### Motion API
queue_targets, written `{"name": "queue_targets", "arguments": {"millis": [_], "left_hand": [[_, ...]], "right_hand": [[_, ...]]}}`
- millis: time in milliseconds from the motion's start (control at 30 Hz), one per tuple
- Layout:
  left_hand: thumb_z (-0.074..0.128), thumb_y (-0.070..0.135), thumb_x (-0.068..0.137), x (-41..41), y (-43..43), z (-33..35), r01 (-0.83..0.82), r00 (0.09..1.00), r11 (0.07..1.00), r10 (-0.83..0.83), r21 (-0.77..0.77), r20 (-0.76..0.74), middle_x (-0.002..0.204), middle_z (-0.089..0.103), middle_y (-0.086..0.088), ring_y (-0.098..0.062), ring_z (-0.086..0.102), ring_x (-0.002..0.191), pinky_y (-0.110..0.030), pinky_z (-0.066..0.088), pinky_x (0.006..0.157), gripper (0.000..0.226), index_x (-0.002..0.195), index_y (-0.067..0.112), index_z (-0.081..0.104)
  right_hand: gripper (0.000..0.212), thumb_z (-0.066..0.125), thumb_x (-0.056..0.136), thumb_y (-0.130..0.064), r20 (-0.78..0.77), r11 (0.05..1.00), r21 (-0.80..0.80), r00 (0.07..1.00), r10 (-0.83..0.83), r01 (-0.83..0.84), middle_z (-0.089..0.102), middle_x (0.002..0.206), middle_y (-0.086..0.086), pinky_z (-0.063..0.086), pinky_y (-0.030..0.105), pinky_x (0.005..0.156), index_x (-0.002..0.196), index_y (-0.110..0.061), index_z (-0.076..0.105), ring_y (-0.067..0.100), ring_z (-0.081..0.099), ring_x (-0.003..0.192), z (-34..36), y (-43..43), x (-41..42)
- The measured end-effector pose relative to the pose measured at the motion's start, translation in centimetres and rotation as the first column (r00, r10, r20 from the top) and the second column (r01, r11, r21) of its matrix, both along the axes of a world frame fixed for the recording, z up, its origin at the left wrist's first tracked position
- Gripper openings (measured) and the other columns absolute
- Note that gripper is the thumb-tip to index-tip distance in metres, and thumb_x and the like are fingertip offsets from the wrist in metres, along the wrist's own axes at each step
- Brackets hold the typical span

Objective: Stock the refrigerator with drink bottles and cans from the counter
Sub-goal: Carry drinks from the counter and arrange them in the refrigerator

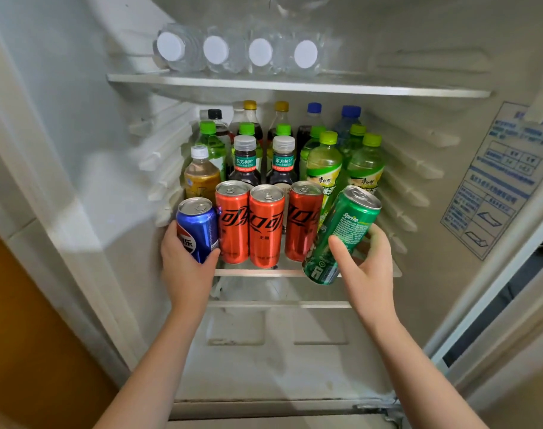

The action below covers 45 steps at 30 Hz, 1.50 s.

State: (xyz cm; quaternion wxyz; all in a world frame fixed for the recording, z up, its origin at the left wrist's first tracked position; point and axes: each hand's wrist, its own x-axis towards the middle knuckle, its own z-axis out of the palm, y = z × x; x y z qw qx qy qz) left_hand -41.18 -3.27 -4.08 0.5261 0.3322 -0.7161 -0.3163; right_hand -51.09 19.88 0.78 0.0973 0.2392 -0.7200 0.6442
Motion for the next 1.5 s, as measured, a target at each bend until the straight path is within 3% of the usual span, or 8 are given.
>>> {"name": "queue_targets", "arguments": {"millis": [267, 400, 633, 767, 867, 1000, 1233, 1500], "left_hand": [[0.084, 0.023, 0.066, -0.5, 1.2, 0.0, 0.01, 0.998, 1.0, -0.011, 0.021, 0.055, 0.132, 0.053, -0.002, -0.02, 0.05, 0.12, -0.04, 0.047, 0.097, 0.084, 0.137, 0.017, 0.041], [0.078, 0.023, 0.076, 0.1, 2.4, 1.0, 0.032, 0.999, 0.999, -0.032, 0.029, 0.003, 0.146, 0.036, -0.014, -0.027, 0.034, 0.136, -0.039, 0.033, 0.111, 0.086, 0.144, 0.006, 0.029], [0.055, 0.024, 0.083, 1.7, 4.9, 5.3, 0.089, 0.989, 0.898, -0.132, -0.431, -0.07, 0.122, 0.053, -0.013, -0.021, 0.046, 0.117, -0.024, 0.03, 0.106, 0.034, 0.111, 0.006, 0.062], [0.058, 0.02, 0.082, 1.7, 4.0, 6.5, 0.191, 0.981, 0.931, -0.173, -0.311, 0.084, 0.126, 0.052, -0.004, -0.011, 0.042, 0.119, -0.02, 0.028, 0.104, 0.03, 0.11, 0.011, 0.064], [0.06, 0.011, 0.086, 1.7, 2.5, 6.7, 0.249, 0.959, 0.944, -0.209, -0.215, 0.191, 0.131, 0.051, -0.003, -0.015, 0.043, 0.124, -0.023, 0.029, 0.104, 0.03, 0.116, 0.012, 0.062], [0.052, 0.031, 0.086, 1.9, 1.7, 7.6, 0.332, 0.937, 0.927, -0.302, -0.175, 0.175, 0.124, 0.051, 0.015, 0.005, 0.042, 0.115, -0.004, 0.027, 0.095, 0.04, 0.124, 0.021, 0.057], [0.063, 0.051, 0.07, 2.1, 1.4, 9.3, 0.653, 0.746, 0.757, -0.647, 0.016, 0.158, 0.119, 0.053, 0.039, 0.009, 0.051, 0.116, -0.012, 0.048, 0.085, 0.052, 0.113, 0.07, 0.041], [0.069, 0.043, 0.068, 1.6, 0.0, 9.6, 0.645, 0.749, 0.763, -0.641, 0.035, 0.168, 0.111, 0.066, 0.012, -0.003, 0.063, 0.104, -0.029, 0.054, 0.089, 0.039, 0.107, 0.045, 0.061]], "right_hand": [[0.048, 0.068, 0.084, -0.026, 0.031, 0.999, 0.012, 0.999, -0.035, 0.034, 0.058, 0.122, 0.005, 0.044, 0.047, 0.1, 0.126, -0.01, 0.051, 0.02, 0.055, 0.114, -0.5, 0.6, -0.5], [0.049, 0.069, 0.084, -0.025, 0.026, 1.0, 0.017, 1.0, -0.012, 0.012, 0.057, 0.123, 0.004, 0.044, 0.046, 0.101, 0.128, -0.011, 0.051, 0.019, 0.055, 0.115, -0.2, 0.7, -0.6], [0.047, 0.071, 0.082, -0.022, -0.049, 0.974, 0.117, 0.979, 0.2, -0.193, 0.057, 0.122, -0.001, 0.047, 0.038, 0.098, 0.125, -0.018, 0.052, 0.011, 0.056, 0.113, 0.7, 0.5, -0.5], [0.05, 0.073, 0.081, -0.022, -0.081, 0.931, 0.192, 0.94, 0.331, -0.312, 0.054, 0.123, -0.013, 0.047, 0.034, 0.099, 0.118, -0.043, 0.046, 0.008, 0.053, 0.116, 1.4, -1.1, 0.0], [0.051, 0.074, 0.079, -0.024, -0.078, 0.915, 0.197, 0.925, 0.372, -0.351, 0.055, 0.124, -0.005, 0.048, 0.04, 0.098, 0.124, -0.033, 0.05, 0.012, 0.055, 0.115, 1.3, -3.1, 0.9], [0.06, 0.074, 0.079, -0.029, -0.178, 0.933, 0.261, 0.938, 0.297, -0.246, 0.055, 0.122, -0.004, 0.046, 0.031, 0.097, 0.133, -0.019, 0.049, 0.012, 0.053, 0.114, 0.7, -6.3, 2.7], [0.057, 0.069, 0.079, -0.037, -0.242, 0.909, 0.385, 0.934, 0.264, -0.158, 0.06, 0.119, -0.003, 0.045, 0.033, 0.092, 0.131, -0.022, 0.051, 0.014, 0.054, 0.11, 0.5, -9.5, 3.5], [0.068, 0.077, 0.075, -0.03, -0.257, 0.891, 0.41, 0.912, 0.319, -0.196, 0.059, 0.127, 0.001, 0.044, 0.029, 0.099, 0.136, -0.014, 0.05, 0.014, 0.055, 0.115, 0.4, -9.2, 2.8]]}}
